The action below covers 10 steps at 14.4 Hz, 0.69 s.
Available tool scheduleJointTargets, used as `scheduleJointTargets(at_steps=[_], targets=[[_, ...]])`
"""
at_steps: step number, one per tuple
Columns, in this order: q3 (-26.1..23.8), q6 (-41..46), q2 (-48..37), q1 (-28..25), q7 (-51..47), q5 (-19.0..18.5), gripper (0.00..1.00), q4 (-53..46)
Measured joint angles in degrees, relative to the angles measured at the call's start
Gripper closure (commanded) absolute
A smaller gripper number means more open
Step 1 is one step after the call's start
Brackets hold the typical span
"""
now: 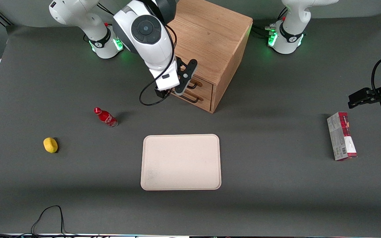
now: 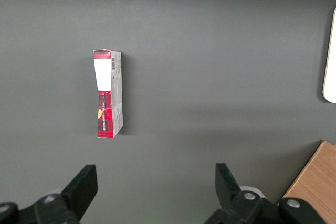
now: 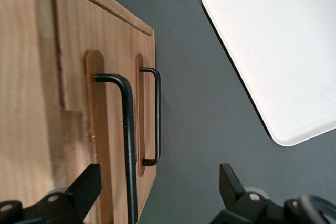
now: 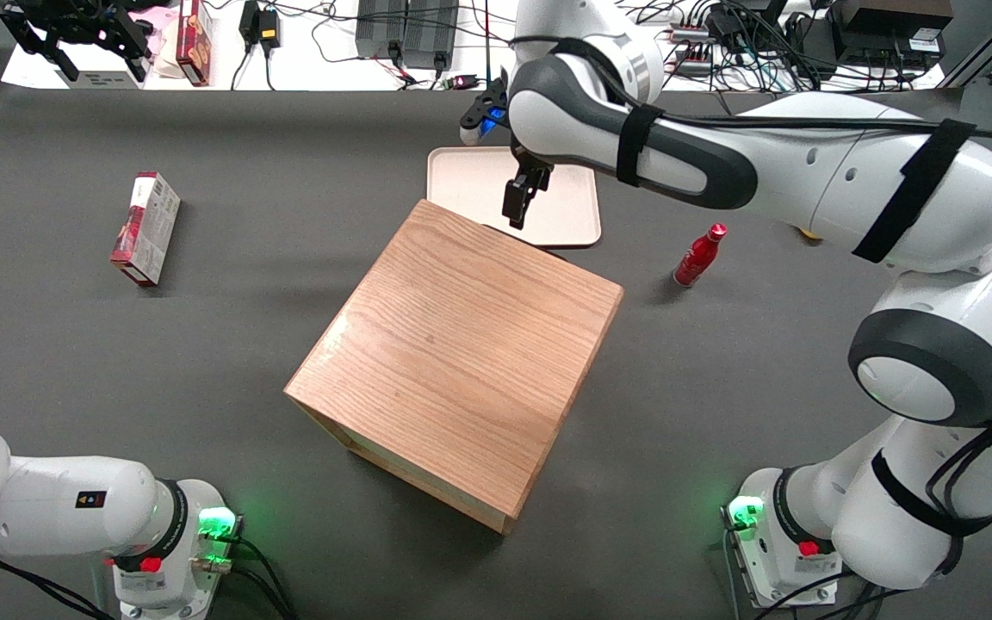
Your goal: Open upper drawer
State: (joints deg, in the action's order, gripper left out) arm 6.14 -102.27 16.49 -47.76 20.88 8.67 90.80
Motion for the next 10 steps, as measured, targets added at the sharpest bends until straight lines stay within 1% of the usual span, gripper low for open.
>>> scheduleJointTargets(at_steps=[7, 10], targets=[[-0.19, -5.35, -0.67, -0.17, 0.11, 0.01, 0.00, 5.40], [-0.18, -6.49, -0.84, -0.31, 0.17, 0.01, 0.00, 6.18]])
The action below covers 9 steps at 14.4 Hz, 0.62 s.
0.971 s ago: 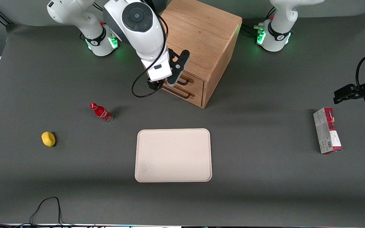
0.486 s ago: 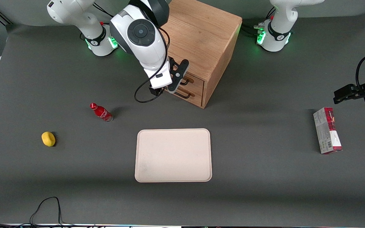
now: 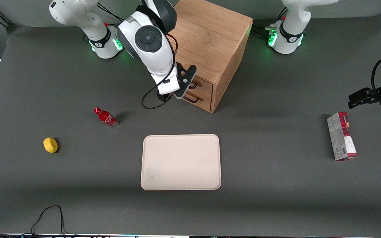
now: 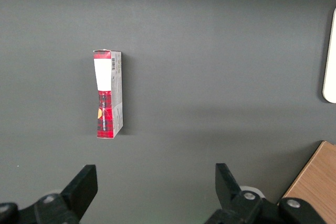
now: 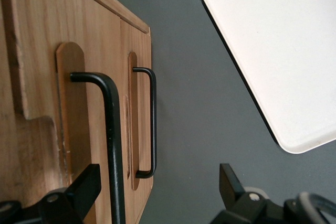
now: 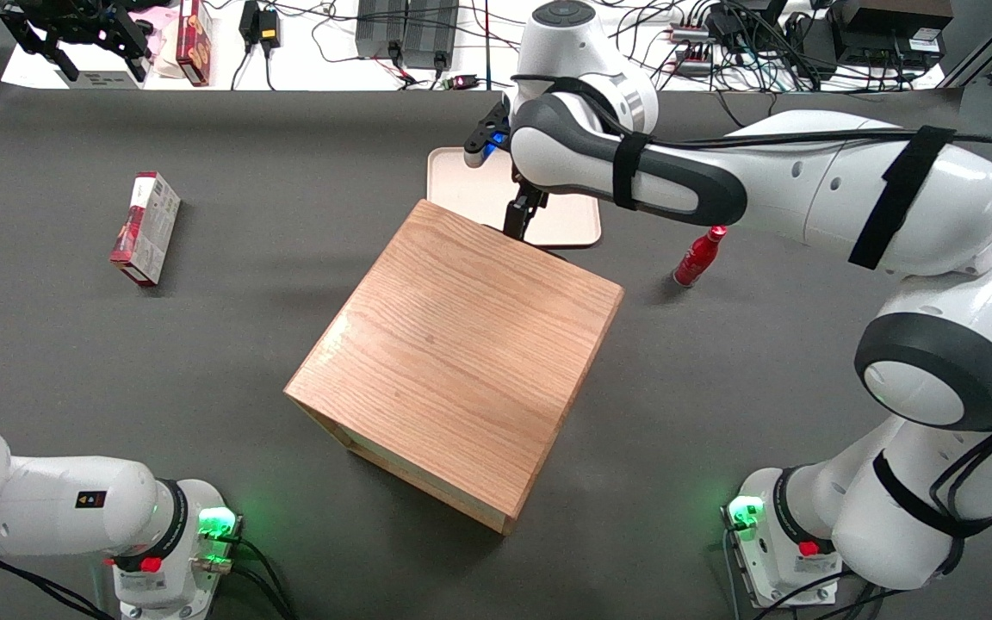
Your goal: Open upper drawer
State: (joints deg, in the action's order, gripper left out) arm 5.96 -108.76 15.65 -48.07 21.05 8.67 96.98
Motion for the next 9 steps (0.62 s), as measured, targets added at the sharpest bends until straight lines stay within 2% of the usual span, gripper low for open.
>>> scheduleJointTargets(at_steps=[9], targets=[[0.01, -3.41, 0.13, -0.02, 0.02, 0.00, 0.00, 3.30]])
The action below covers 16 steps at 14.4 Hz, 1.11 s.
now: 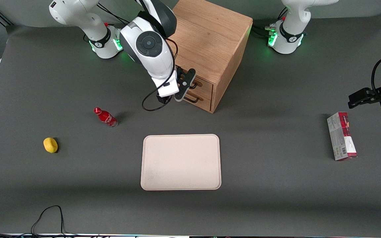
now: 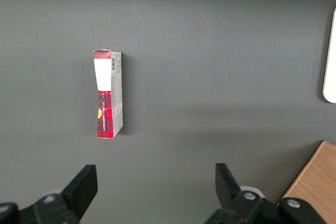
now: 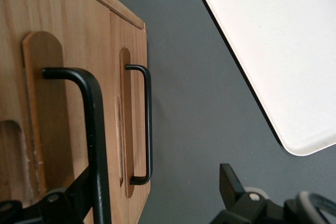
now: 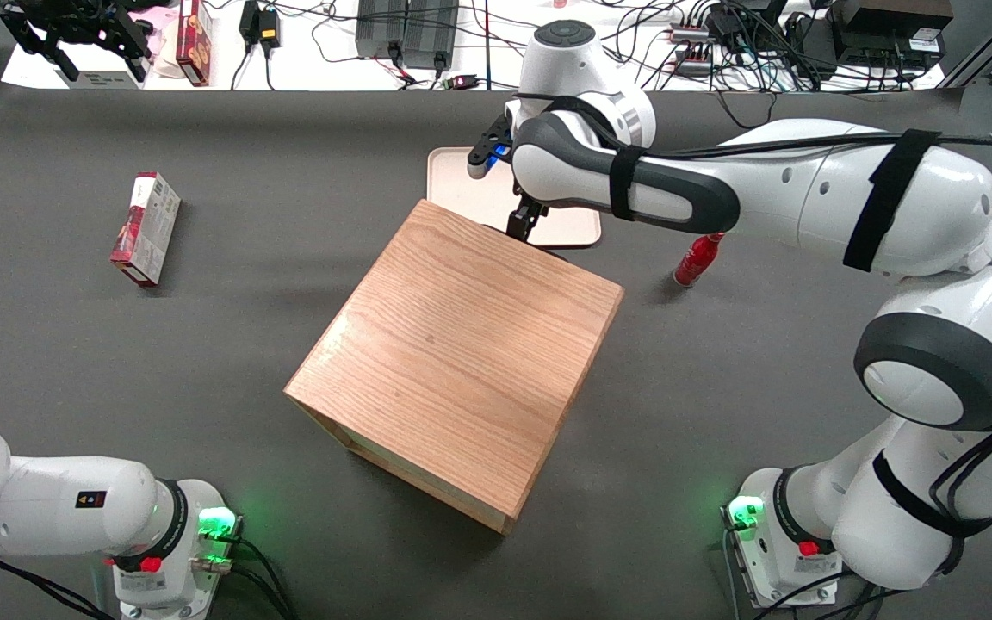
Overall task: Open upper drawer
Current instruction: 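Pull the upper drawer handle outward with the right gripper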
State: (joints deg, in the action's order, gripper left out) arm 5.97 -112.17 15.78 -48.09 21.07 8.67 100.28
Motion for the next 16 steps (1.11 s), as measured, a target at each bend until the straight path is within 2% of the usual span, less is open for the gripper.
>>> scheduleJointTargets(at_steps=[5, 16], targets=[[0.16, -0.38, 0.11, 0.57, 0.00, 0.00, 0.00, 0.15], [0.36, 0.77, 5.05, 8.82, 2.98, 0.00, 0.00, -7.01]])
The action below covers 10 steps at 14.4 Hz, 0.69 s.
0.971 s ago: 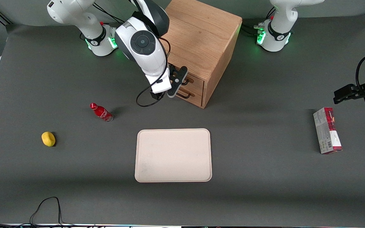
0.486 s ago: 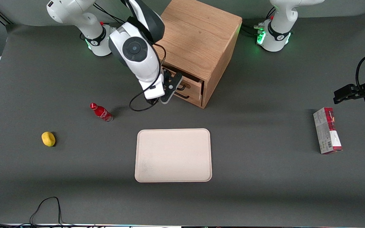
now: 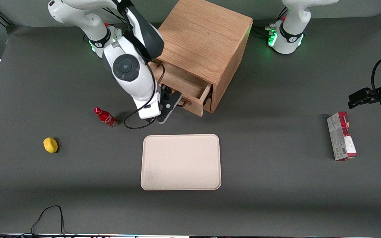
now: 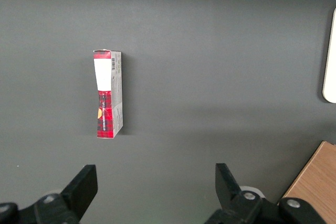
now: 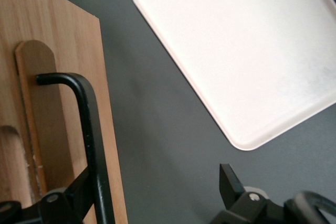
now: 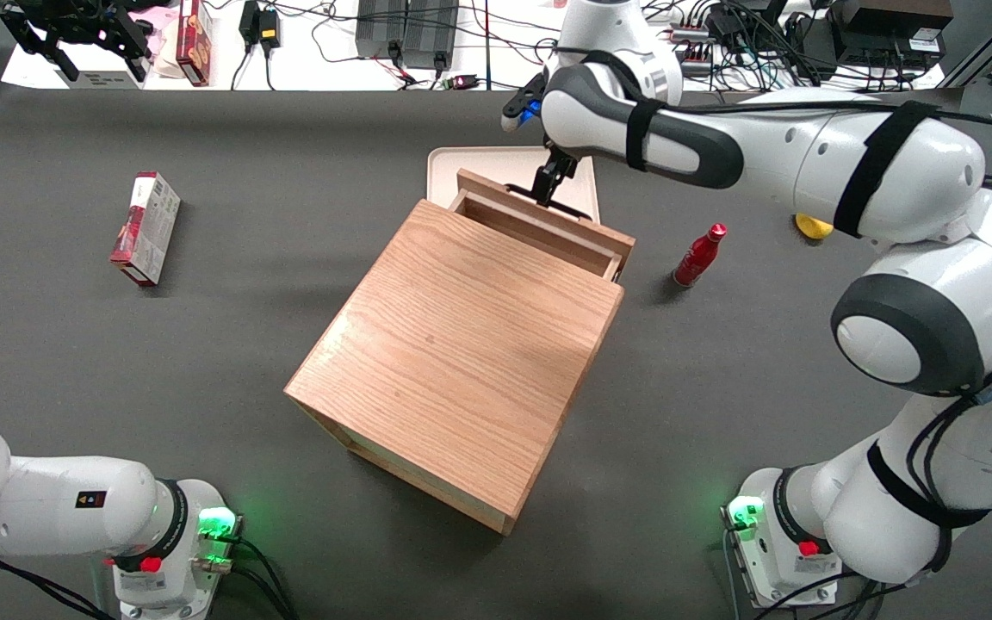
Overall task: Open upper drawer
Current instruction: 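Pull the upper drawer handle outward with the right gripper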
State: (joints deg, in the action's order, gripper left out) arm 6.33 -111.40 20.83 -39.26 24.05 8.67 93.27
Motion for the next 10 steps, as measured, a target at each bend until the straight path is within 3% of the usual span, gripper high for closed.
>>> scheduleJointTargets(at_steps=[10], targets=[[0.00, 2.52, 6.26, 6.00, 1.95, 0.00, 0.00, -8.29]])
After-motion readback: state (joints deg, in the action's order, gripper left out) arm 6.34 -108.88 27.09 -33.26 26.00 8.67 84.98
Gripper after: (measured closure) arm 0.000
